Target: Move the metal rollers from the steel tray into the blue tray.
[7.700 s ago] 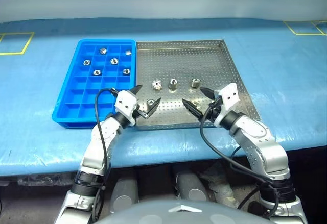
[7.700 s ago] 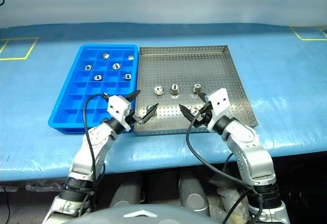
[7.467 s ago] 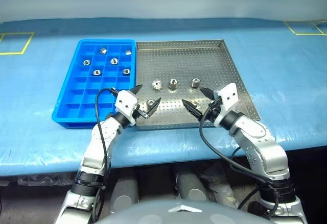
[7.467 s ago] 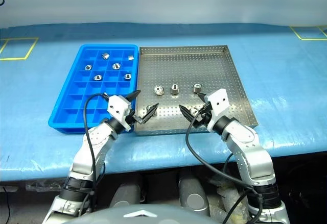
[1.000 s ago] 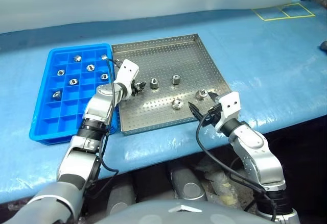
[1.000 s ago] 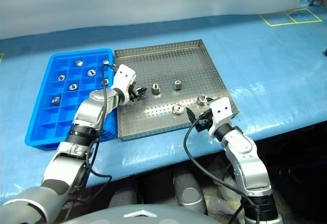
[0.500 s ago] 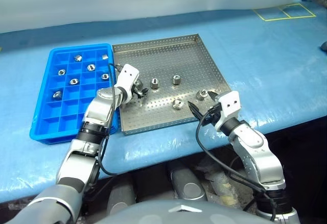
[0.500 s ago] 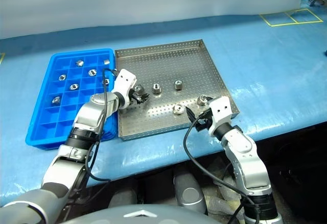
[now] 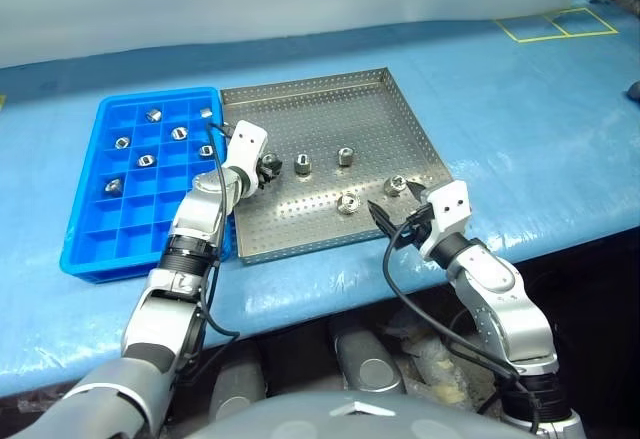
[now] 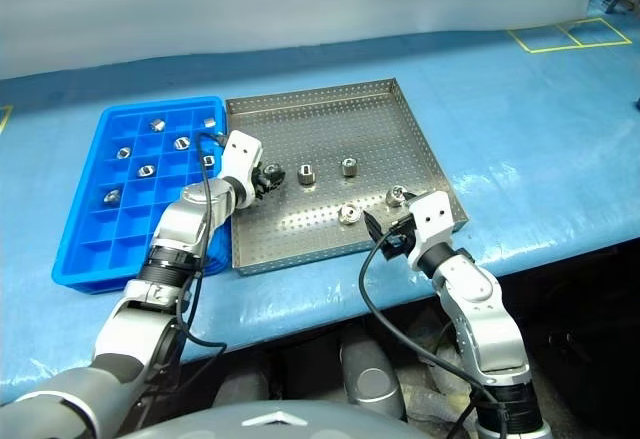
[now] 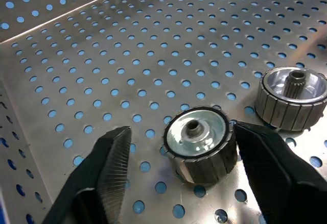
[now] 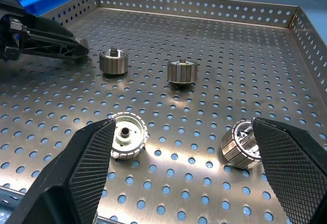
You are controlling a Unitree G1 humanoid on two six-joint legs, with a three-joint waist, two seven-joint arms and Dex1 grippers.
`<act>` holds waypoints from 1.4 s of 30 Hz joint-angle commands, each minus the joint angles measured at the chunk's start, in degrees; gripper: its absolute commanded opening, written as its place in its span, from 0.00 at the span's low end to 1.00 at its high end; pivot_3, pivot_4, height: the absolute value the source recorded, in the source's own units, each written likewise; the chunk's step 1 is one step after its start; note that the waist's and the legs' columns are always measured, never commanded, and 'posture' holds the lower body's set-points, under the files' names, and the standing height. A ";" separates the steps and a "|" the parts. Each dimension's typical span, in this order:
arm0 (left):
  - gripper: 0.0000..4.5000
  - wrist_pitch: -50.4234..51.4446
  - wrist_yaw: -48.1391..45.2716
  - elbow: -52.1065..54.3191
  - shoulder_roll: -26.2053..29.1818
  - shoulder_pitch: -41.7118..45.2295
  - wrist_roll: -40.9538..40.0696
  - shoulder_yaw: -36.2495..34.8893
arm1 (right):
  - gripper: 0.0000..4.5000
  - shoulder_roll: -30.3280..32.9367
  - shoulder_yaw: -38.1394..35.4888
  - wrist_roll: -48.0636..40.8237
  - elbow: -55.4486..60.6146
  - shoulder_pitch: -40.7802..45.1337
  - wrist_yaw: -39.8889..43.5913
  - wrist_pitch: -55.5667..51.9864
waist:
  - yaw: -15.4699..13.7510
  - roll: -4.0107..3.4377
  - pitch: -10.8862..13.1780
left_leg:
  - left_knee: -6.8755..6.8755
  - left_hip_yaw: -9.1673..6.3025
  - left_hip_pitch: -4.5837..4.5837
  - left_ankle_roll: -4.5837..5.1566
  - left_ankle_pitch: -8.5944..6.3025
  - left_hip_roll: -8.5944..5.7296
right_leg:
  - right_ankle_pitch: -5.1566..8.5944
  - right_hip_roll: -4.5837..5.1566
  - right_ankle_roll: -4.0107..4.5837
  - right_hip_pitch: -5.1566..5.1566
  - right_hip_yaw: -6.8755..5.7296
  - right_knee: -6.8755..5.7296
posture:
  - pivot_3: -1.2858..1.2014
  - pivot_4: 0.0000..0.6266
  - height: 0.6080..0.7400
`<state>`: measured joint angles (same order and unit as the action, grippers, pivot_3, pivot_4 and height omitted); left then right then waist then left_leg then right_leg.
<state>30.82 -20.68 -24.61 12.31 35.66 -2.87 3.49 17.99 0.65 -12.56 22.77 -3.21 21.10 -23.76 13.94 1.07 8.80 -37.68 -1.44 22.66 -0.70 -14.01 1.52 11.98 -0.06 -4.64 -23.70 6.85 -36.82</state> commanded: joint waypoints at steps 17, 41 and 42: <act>0.42 -12.99 25.08 21.33 -10.84 -10.33 -1.14 -14.80 | 1.00 -0.34 0.06 -0.51 -0.36 2.02 1.00 1.03 | -0.12 0.13 0.10 | 0.10 0.01 0.07 0.00 0.00 0.05 | 0.01 -0.04 -0.01 -0.12 0.09 0.00 | 0.45 0.24 1.00; 0.42 -11.17 52.70 47.91 -22.38 -33.27 5.23 -13.37 | 1.00 -0.10 5.91 0.01 -13.02 15.60 9.79 2.01 | -13.67 0.47 0.29 | -0.13 -0.07 0.24 0.04 -0.04 -0.04 | 0.09 0.08 0.20 -0.08 -0.16 0.06 | 0.57 0.24 1.00; 0.42 -10.54 52.45 47.81 -22.25 -33.76 4.79 -13.07 | 1.00 -0.07 5.98 0.04 -13.21 15.88 9.98 2.01 | -13.82 0.47 0.29 | -0.17 -0.08 0.25 0.04 -0.04 -0.04 | 0.17 0.09 0.34 -0.08 -0.17 0.06 | 0.57 0.24 1.00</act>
<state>20.05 31.63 19.51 -4.23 1.70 2.13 -12.08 17.64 7.00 -12.42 9.16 11.81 30.58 -23.03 0.12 1.54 9.09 -37.88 -1.51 22.91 -0.66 -14.04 1.48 12.15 0.02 -4.30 -23.77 6.68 -36.77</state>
